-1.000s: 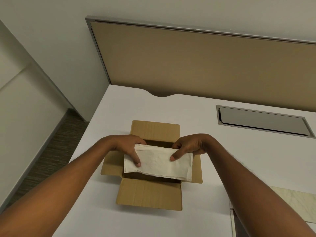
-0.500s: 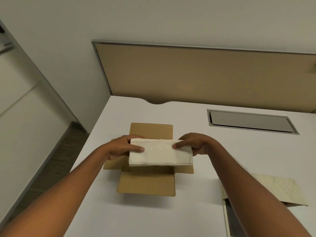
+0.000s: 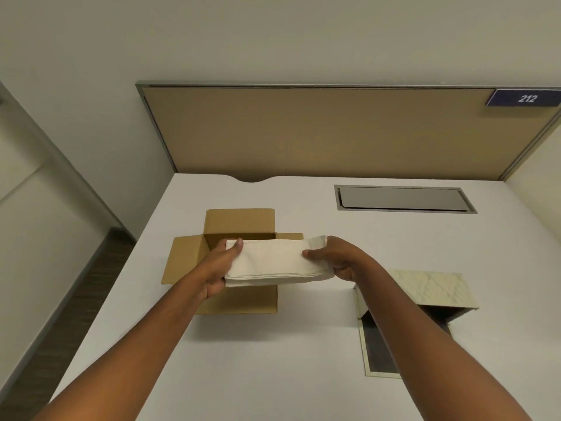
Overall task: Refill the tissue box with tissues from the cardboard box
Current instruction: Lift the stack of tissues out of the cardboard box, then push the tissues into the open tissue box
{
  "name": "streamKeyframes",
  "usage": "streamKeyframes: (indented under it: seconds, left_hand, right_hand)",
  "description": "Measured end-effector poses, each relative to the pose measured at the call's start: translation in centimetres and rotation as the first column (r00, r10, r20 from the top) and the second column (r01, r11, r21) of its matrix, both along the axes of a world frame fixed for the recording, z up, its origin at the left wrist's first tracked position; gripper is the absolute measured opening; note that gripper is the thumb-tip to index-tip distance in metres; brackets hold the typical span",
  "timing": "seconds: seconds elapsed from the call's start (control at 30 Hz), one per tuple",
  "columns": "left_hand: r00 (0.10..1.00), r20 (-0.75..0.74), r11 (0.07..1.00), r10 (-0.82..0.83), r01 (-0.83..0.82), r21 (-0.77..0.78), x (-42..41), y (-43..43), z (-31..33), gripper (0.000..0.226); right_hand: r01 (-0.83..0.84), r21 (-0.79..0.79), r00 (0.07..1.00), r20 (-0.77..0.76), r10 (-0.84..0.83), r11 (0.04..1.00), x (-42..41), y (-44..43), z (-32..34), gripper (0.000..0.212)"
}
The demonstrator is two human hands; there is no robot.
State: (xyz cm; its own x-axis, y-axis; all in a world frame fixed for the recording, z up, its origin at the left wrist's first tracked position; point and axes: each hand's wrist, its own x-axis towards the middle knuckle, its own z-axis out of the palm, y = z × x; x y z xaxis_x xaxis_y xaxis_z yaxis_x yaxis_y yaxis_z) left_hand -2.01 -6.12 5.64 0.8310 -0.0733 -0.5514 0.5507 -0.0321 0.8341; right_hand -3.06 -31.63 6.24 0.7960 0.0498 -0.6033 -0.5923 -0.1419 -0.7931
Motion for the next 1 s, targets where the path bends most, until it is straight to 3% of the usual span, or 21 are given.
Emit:
streamKeyframes:
  seconds: [0.2, 0.33, 0.53, 0.63, 0.73, 0.83, 1.0]
  left_hand:
    - [0.999, -0.016, 0.998, 0.051, -0.051, 0.042, -4.3, -3.9, -0.2, 0.032]
    - [1.000, 0.004, 0.995, 0.026, -0.026, 0.094, -8.5, -7.2, -1.3, 0.020]
    - [0.996, -0.021, 0.989, -0.086, 0.088, 0.116, -13.0, -12.2, -3.3, 0.012]
    - [0.988, -0.034, 0.983, -0.152, 0.155, 0.102, -14.0, -14.6, -4.9, 0.019]
    - [0.975, -0.112, 0.970, -0.194, 0.208, 0.126, -14.4, -17.1, -6.1, 0.033]
    - [0.945, -0.240, 0.972, -0.222, 0.233, 0.014, -14.5, -19.4, -7.0, 0.051]
    - [0.899, -0.281, 0.941, -0.335, 0.307, -0.142, -14.4, -22.0, -8.4, 0.043]
  right_hand:
    - [0.046, -0.064, 0.999, 0.002, -0.046, 0.997, -4.1, -3.2, -0.8, 0.035]
    - [0.037, -0.142, 0.999, -0.007, -0.039, 0.989, -7.5, -6.3, -1.6, 0.056]
    - [0.048, -0.202, 0.995, -0.080, -0.066, 0.978, -12.7, -11.9, -3.0, 0.070]
    - [0.135, -0.161, 0.985, -0.085, -0.150, 0.978, -15.1, -14.4, -3.9, 0.087]
    - [0.218, -0.099, 0.961, -0.154, -0.232, 0.971, -17.0, -16.5, -4.7, 0.069]
    - [0.311, -0.084, 0.930, -0.181, -0.321, 0.947, -18.4, -18.5, -5.5, 0.062]
    - [0.365, -0.188, 0.898, -0.188, -0.398, 0.912, -19.6, -21.2, -6.9, 0.062]
